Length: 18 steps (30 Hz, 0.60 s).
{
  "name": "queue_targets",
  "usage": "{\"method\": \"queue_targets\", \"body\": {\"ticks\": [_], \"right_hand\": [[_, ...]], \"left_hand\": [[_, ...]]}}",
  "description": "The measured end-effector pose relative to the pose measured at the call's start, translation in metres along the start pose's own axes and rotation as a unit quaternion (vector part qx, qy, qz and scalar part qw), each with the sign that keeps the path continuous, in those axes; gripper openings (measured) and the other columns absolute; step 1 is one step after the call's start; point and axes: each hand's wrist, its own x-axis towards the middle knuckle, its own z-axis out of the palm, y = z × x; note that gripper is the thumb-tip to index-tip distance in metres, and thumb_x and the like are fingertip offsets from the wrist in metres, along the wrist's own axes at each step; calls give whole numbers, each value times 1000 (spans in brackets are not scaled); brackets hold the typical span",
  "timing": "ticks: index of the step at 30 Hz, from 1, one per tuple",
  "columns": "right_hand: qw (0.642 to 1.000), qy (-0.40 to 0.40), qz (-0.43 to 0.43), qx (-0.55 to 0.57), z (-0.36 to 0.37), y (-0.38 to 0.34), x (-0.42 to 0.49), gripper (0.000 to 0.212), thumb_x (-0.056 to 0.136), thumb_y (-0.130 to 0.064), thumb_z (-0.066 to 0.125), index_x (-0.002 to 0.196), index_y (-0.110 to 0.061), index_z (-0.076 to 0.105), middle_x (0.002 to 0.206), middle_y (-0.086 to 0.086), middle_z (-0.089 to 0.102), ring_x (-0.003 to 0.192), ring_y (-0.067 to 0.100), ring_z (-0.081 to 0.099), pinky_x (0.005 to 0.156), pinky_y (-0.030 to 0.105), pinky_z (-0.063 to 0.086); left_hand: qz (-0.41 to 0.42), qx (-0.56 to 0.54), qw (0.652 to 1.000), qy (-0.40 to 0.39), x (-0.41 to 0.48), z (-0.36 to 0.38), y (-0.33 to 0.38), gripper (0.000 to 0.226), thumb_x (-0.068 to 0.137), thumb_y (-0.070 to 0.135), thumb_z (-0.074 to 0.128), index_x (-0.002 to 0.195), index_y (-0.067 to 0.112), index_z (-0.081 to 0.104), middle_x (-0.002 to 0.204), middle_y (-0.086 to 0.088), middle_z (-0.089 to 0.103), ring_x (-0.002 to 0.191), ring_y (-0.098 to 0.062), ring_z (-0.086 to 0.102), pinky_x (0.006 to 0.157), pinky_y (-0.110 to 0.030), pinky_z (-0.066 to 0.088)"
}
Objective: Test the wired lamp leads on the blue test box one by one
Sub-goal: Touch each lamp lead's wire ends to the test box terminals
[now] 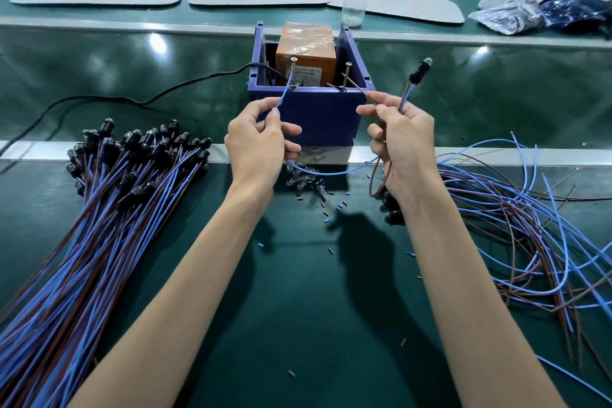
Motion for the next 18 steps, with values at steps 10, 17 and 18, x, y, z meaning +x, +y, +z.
{"method": "queue_targets", "body": {"ticks": [10, 17, 18], "right_hand": [[1000, -4, 0, 1, 0, -1, 1, 31, 93, 5, 38, 87, -9, 65, 70, 1, 61, 40, 3, 33, 36, 14, 23], [1000, 6, 5, 21, 0, -1, 2, 31, 90, 8, 37, 86, -6, 64, 62, -2, 54, 38, 3, 28, 35, 14, 20], [1000, 6, 6, 22, 0, -1, 2, 31, 90, 8, 37, 86, -5, 64, 62, -1, 53, 38, 3, 28, 34, 14, 20]], "left_hand": [[-2, 35, 999, 8, -3, 0, 1, 21, 99, 13, 46, 103, 24, 64, 49, 15, 60, 35, -3, 45, 42, -17, 41], [-5, 31, 999, 9, -4, 0, 2, 23, 99, 13, 46, 97, 27, 64, 47, 16, 58, 35, -3, 44, 43, -16, 39], [-6, 31, 999, 10, -4, -1, 3, 23, 99, 13, 46, 96, 27, 64, 47, 16, 57, 35, -3, 44, 43, -16, 39]]}}
